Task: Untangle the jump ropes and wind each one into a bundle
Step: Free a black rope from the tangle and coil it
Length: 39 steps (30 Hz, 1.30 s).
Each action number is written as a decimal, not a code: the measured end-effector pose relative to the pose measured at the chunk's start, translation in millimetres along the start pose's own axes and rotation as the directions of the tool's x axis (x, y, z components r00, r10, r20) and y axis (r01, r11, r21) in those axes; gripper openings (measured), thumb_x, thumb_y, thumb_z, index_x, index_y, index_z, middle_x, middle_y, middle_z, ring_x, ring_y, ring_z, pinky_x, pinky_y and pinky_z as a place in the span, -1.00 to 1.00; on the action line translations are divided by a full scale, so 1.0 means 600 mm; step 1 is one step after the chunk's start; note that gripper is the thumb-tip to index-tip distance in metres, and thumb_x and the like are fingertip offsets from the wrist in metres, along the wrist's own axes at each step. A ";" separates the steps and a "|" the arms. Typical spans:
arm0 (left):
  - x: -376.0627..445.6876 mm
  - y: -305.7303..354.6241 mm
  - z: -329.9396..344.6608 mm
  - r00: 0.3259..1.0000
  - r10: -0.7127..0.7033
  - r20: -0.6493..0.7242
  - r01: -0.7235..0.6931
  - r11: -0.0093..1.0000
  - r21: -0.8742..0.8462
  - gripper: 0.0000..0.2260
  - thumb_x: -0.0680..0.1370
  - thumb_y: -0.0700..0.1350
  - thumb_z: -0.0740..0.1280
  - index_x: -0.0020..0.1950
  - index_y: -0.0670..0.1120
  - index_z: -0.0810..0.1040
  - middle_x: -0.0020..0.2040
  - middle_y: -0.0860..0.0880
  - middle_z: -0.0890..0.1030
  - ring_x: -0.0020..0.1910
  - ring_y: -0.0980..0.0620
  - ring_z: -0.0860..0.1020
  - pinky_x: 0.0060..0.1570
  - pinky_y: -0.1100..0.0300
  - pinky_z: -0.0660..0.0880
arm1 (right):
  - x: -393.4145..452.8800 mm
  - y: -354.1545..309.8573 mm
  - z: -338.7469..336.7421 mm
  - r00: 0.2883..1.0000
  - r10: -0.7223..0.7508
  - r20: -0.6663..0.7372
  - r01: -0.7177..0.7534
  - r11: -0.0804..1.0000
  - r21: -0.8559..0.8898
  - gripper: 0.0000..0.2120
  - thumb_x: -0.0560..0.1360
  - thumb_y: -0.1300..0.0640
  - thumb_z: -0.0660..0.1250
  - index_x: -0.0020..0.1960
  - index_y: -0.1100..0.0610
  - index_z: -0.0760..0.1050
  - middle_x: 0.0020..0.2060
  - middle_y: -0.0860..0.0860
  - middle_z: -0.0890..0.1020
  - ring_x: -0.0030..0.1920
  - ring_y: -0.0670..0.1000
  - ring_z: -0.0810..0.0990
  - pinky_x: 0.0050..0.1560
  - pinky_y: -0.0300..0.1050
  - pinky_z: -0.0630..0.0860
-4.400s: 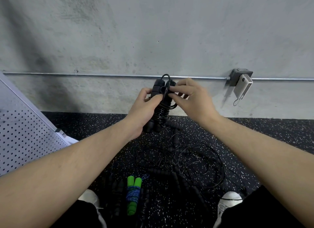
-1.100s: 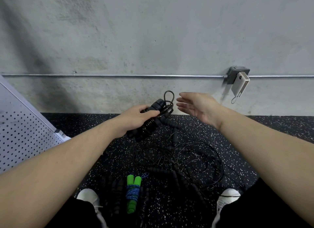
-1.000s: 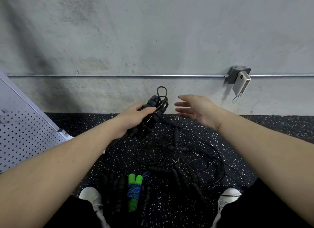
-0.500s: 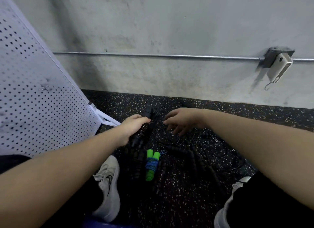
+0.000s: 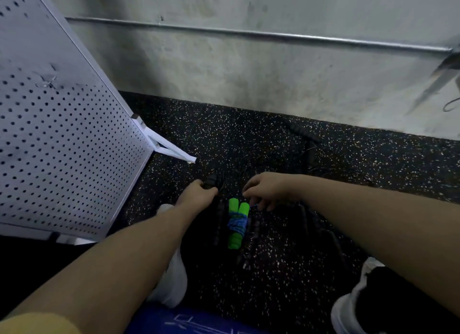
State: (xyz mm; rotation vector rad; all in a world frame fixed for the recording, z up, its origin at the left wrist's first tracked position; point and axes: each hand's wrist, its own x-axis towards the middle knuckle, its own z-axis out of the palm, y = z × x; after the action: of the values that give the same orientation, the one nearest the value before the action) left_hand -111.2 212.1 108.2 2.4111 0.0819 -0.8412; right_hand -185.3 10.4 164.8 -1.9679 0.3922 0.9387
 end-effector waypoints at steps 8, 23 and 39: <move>0.069 -0.061 0.016 0.999 -0.026 -0.018 0.030 0.973 0.229 -0.59 0.55 0.22 0.36 0.23 -0.03 0.48 0.20 -0.08 0.55 0.13 -0.15 0.57 0.14 -0.03 0.54 | 0.077 0.030 0.021 1.000 0.016 -0.005 -0.016 0.995 0.094 -0.76 0.66 0.07 0.23 0.26 0.12 0.52 -0.07 0.07 0.66 -0.21 0.01 0.61 -0.19 -0.10 0.59; 0.075 0.043 0.111 0.925 0.370 0.088 -0.378 0.873 0.307 -0.78 0.59 -0.01 0.34 0.20 -0.04 0.56 0.20 -0.07 0.53 0.18 -0.12 0.50 0.14 0.00 0.47 | 0.074 0.135 -0.023 0.982 0.170 -0.081 -0.153 0.973 0.175 -0.81 0.65 0.04 0.24 0.21 0.04 0.53 0.01 0.09 0.69 -0.14 0.01 0.63 -0.16 -0.12 0.60; 0.083 0.164 0.363 0.823 0.230 0.519 -0.301 0.952 0.055 -0.89 0.56 -0.08 0.42 -0.02 -0.03 0.51 -0.09 -0.12 0.66 -0.20 -0.10 0.64 -0.06 -0.06 0.66 | 0.067 0.357 -0.071 0.888 0.363 -0.281 -0.293 0.920 0.261 -0.89 0.55 0.21 0.30 -0.10 0.13 0.58 -0.30 0.04 0.61 -0.40 -0.02 0.49 -0.46 -0.23 0.44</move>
State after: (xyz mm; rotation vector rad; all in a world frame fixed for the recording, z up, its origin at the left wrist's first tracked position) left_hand -168.3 6.3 -9.4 2.1630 -0.5238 -1.3478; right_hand -265.6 -139.2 21.9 -1.8890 1.0040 0.7363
